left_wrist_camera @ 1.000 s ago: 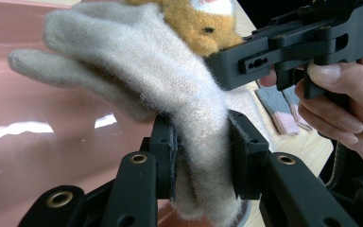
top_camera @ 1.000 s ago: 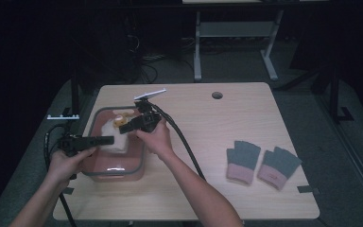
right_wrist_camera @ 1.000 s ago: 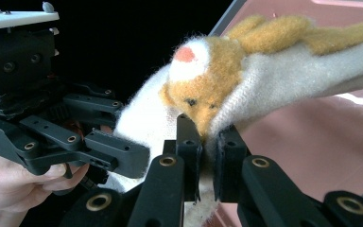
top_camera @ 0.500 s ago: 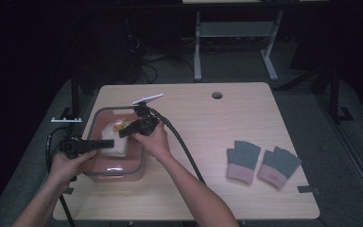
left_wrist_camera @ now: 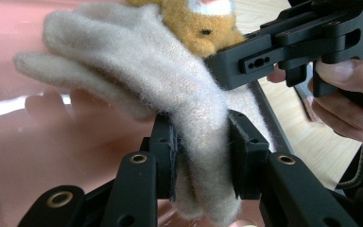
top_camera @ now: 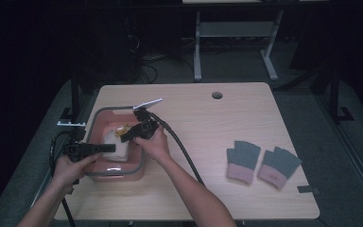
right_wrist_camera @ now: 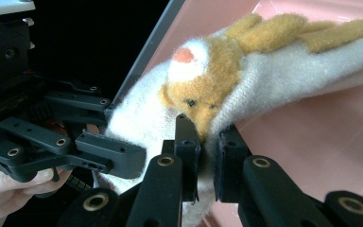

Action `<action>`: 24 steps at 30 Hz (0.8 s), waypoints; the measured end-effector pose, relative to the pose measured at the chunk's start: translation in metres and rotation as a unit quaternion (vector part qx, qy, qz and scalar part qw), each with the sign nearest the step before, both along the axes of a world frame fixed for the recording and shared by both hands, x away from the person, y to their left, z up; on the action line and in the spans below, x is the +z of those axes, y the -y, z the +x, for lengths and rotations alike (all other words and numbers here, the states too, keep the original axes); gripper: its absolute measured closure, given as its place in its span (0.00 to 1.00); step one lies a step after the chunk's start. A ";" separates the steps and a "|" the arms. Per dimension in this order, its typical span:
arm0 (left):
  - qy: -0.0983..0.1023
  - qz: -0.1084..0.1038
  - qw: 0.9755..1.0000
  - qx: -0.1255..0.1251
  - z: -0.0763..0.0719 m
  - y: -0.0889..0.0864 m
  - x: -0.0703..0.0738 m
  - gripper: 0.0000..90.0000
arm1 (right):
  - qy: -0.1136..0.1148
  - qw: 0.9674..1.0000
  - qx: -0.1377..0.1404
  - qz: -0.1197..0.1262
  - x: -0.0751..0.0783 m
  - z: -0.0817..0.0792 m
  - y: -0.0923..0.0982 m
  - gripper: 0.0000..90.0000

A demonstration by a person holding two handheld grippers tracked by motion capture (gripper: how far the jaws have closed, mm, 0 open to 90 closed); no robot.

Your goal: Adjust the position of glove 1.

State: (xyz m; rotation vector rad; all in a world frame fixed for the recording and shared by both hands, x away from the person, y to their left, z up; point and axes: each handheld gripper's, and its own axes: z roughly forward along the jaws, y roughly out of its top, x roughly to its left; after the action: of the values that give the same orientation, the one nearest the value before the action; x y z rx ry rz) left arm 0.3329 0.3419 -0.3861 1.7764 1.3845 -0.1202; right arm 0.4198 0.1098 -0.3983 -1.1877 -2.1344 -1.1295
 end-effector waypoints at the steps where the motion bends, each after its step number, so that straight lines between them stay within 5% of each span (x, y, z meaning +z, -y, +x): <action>1: -0.002 0.003 1.000 0.002 0.000 0.001 -0.001 0.74 | 0.000 1.000 0.001 -0.001 -0.001 0.000 0.000 0.91; 9: -0.008 0.000 1.000 0.009 -0.001 0.003 -0.006 0.74 | 0.006 1.000 0.004 -0.023 0.000 -0.001 0.001 0.89; 24: -0.020 0.038 0.999 0.022 0.000 0.010 -0.011 0.74 | 0.010 0.999 0.014 -0.046 0.002 -0.001 0.006 0.86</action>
State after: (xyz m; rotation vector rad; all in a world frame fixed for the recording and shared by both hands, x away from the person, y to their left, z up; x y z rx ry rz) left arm 0.3327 0.3320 -0.3970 1.8144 1.4739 -0.0814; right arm 0.4189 0.1038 -0.3958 -1.1883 -2.2331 -1.0460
